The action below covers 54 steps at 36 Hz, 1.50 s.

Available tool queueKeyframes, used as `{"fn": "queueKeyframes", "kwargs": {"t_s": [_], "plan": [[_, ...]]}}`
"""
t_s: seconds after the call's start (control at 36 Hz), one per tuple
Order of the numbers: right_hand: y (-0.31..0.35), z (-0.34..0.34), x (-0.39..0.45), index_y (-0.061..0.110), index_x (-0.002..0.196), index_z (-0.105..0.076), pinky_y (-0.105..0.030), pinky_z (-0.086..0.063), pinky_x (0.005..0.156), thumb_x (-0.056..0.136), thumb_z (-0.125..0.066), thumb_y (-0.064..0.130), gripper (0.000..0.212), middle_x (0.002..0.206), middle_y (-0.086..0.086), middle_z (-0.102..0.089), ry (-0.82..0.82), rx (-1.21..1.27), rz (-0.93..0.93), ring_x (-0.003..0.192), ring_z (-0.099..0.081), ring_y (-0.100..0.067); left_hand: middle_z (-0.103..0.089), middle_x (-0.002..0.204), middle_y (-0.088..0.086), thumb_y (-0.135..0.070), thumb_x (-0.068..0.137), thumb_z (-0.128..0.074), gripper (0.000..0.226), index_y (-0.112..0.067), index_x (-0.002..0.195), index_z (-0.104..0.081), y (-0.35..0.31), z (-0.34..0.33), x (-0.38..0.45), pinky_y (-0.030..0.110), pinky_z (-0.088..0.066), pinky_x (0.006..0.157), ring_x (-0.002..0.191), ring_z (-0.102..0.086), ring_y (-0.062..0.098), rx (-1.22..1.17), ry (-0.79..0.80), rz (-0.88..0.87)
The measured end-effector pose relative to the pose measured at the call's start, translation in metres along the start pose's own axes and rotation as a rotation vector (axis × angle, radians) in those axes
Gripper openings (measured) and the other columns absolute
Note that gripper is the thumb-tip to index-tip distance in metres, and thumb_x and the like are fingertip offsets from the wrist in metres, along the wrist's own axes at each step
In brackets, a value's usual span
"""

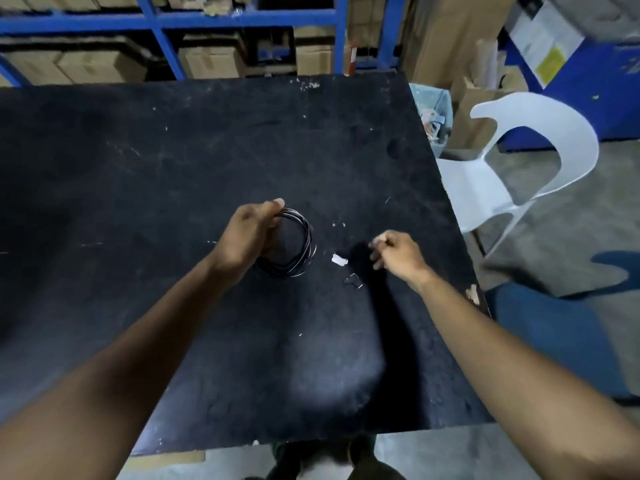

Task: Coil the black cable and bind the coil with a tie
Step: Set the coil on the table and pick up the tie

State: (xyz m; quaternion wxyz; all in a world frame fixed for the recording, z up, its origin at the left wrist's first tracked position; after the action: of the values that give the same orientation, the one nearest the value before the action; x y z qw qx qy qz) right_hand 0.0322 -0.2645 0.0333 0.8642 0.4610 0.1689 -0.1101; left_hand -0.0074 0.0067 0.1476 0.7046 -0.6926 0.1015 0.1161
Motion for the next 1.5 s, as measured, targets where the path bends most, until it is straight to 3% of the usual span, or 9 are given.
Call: {"fn": "queueKeyframes", "kwargs": {"t_s": [0.08,0.19,0.25,0.47,0.83,1.08,1.22,1.33,1.5], "plan": [[-0.027,-0.017,0.007,0.024,0.077,-0.068,-0.026,-0.053,0.061,0.101,-0.056,0.010,0.030,0.092,-0.018,-0.082,-0.002,-0.058,-0.096,0.063,-0.073,-0.026,-0.023,0.049,-0.012,-0.019,0.111,-0.043,0.059,-0.029,0.054,-0.030,0.013,-0.001,0.003,0.023,-0.011,0.045,0.040,-0.016,0.006,-0.030,-0.027,0.038],[-0.037,-0.034,0.009,0.021,0.093,-0.075,-0.038,-0.060,0.097,0.090,-0.053,0.004,0.028,0.107,-0.010,-0.080,0.029,-0.202,-0.093,0.102,-0.076,-0.034,-0.023,0.049,-0.010,-0.021,0.111,-0.043,0.056,-0.027,0.056,-0.030,0.027,0.000,0.010,0.022,-0.013,0.045,0.039,-0.017,0.006,-0.034,-0.061,0.084],[-0.038,-0.041,0.008,0.022,0.100,-0.076,-0.035,-0.056,0.098,0.085,-0.054,0.002,0.033,0.114,-0.008,-0.076,0.040,-0.327,-0.016,0.111,-0.071,-0.033,-0.024,0.049,-0.010,-0.023,0.110,-0.044,0.053,-0.025,0.060,-0.031,0.033,0.000,0.013,0.019,-0.016,0.045,0.039,-0.019,0.007,-0.013,-0.083,0.111],[-0.054,-0.065,0.006,0.016,0.109,-0.069,-0.037,-0.057,0.092,0.085,-0.075,0.017,0.025,0.114,-0.013,-0.073,0.079,-0.400,0.029,0.108,-0.071,-0.035,-0.017,0.059,-0.002,-0.022,0.112,-0.041,0.053,-0.022,0.061,-0.027,0.042,-0.007,0.011,0.021,-0.012,0.044,0.040,-0.015,0.007,-0.004,-0.061,0.125],[-0.063,-0.071,-0.002,0.023,0.114,-0.073,-0.042,-0.060,0.095,0.086,-0.063,0.012,0.032,0.120,-0.007,-0.076,0.114,-0.564,0.176,0.107,-0.075,-0.038,-0.024,0.046,-0.013,-0.021,0.112,-0.042,0.052,-0.023,0.062,-0.029,0.056,-0.011,0.001,0.015,-0.018,0.036,0.035,-0.018,0.003,-0.022,-0.052,0.137],[-0.057,-0.070,-0.006,0.027,0.079,-0.070,-0.030,-0.061,0.086,0.080,-0.068,0.009,0.018,0.087,-0.001,-0.081,0.002,-0.253,0.064,0.091,-0.078,-0.027,-0.025,0.052,-0.013,-0.050,0.099,-0.050,0.053,-0.029,0.052,-0.036,0.075,-0.004,0.000,0.023,-0.016,0.043,0.043,-0.018,0.008,0.076,0.013,0.081],[-0.026,-0.053,-0.017,0.020,0.083,-0.075,-0.044,-0.065,0.081,0.087,-0.065,-0.010,0.032,0.075,-0.005,-0.076,-0.010,0.118,0.088,0.067,-0.074,-0.023,-0.027,0.057,-0.014,-0.067,0.094,-0.049,0.054,-0.030,0.056,-0.036,0.066,-0.001,-0.006,0.024,-0.020,0.047,0.048,-0.022,0.007,0.178,0.000,-0.019],[0.009,-0.029,-0.036,0.016,0.077,-0.070,-0.025,-0.056,0.070,0.087,-0.077,-0.009,0.028,0.061,0.002,-0.073,0.071,0.246,0.184,0.058,-0.070,-0.012,-0.031,0.059,-0.013,-0.078,0.094,-0.044,0.061,-0.028,0.060,-0.034,0.054,0.003,-0.009,0.036,-0.025,0.055,0.055,-0.028,0.014,0.276,-0.079,-0.070],[0.065,-0.006,-0.069,0.014,0.081,-0.068,-0.023,-0.057,0.067,0.091,-0.074,-0.006,0.024,0.057,0.005,-0.071,0.163,0.301,0.345,0.062,-0.071,-0.019,-0.048,0.062,-0.004,-0.054,0.086,-0.070,0.048,-0.016,0.066,-0.048,0.030,-0.007,-0.012,0.036,-0.033,0.063,0.060,-0.042,0.017,0.233,-0.003,-0.091]]}}
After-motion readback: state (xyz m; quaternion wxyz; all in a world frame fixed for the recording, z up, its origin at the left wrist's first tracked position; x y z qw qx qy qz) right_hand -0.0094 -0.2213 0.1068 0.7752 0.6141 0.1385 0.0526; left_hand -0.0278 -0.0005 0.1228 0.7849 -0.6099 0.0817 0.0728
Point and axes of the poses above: each hand's wrist, its own x-axis towards the middle knuckle, its own z-axis out of the back of the hand, y = z × x, the point moved 1 cm from there along x, towards the middle knuckle
